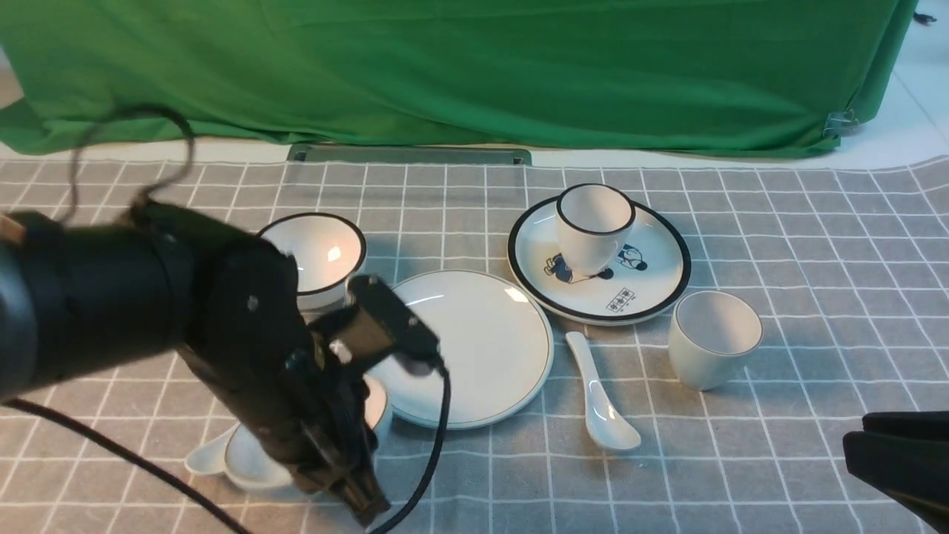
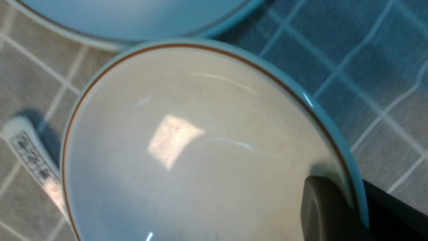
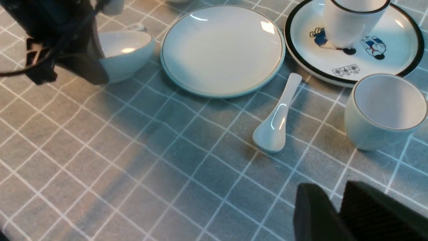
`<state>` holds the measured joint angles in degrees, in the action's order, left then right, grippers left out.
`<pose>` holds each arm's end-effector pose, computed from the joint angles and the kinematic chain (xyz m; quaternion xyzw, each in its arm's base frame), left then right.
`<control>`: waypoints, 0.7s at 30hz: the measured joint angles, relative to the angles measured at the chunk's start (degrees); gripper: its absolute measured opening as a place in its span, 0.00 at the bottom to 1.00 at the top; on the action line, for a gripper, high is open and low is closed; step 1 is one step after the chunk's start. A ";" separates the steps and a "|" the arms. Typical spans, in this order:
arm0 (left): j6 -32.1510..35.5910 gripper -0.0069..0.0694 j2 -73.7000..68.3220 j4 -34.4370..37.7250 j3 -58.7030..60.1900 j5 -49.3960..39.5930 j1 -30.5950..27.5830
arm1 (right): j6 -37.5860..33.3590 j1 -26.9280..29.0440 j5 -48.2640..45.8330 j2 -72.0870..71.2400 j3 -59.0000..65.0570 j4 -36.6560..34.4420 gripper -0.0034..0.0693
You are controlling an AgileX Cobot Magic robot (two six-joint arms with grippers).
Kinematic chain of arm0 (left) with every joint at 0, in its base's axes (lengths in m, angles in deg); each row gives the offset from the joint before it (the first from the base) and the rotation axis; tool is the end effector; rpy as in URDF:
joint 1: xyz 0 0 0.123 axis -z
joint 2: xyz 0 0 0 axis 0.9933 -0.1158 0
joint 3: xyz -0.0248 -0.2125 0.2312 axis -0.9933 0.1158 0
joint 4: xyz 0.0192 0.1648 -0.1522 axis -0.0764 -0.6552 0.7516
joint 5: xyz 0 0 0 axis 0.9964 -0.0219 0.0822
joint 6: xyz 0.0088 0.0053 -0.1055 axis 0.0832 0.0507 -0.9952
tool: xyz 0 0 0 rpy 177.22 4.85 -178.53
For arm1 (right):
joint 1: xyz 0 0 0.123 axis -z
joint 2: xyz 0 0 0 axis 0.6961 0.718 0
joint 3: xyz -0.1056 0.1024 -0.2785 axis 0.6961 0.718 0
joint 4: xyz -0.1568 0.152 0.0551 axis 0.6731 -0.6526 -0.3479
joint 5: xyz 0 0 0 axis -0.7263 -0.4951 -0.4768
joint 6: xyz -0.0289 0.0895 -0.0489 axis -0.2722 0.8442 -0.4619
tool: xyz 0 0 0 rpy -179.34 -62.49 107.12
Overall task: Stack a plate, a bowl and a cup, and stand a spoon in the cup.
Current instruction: Use the left arm to grab a blue rice bowl, then use the left arm to put the blue rice bowl into the blue large plate in the middle
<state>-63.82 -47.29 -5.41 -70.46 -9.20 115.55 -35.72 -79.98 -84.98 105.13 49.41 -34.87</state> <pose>0.2260 -0.1450 0.2611 0.4540 0.8783 -0.0240 0.1481 0.0678 0.0539 0.3373 -0.2628 0.8003 0.1848 0.5062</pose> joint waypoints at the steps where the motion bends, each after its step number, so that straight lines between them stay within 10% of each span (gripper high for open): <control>1: 0.00 0.13 0.19 0.48 -1.52 0.42 0.00 | 0.00 0.00 0.00 0.00 0.00 0.00 0.28; 21: 15.06 0.13 -20.57 2.69 -16.49 16.15 0.00 | -0.05 0.00 -0.46 0.00 0.00 0.00 0.29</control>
<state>-48.76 -67.86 -2.72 -86.95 6.95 115.55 -35.77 -79.98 -85.44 105.13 49.41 -34.87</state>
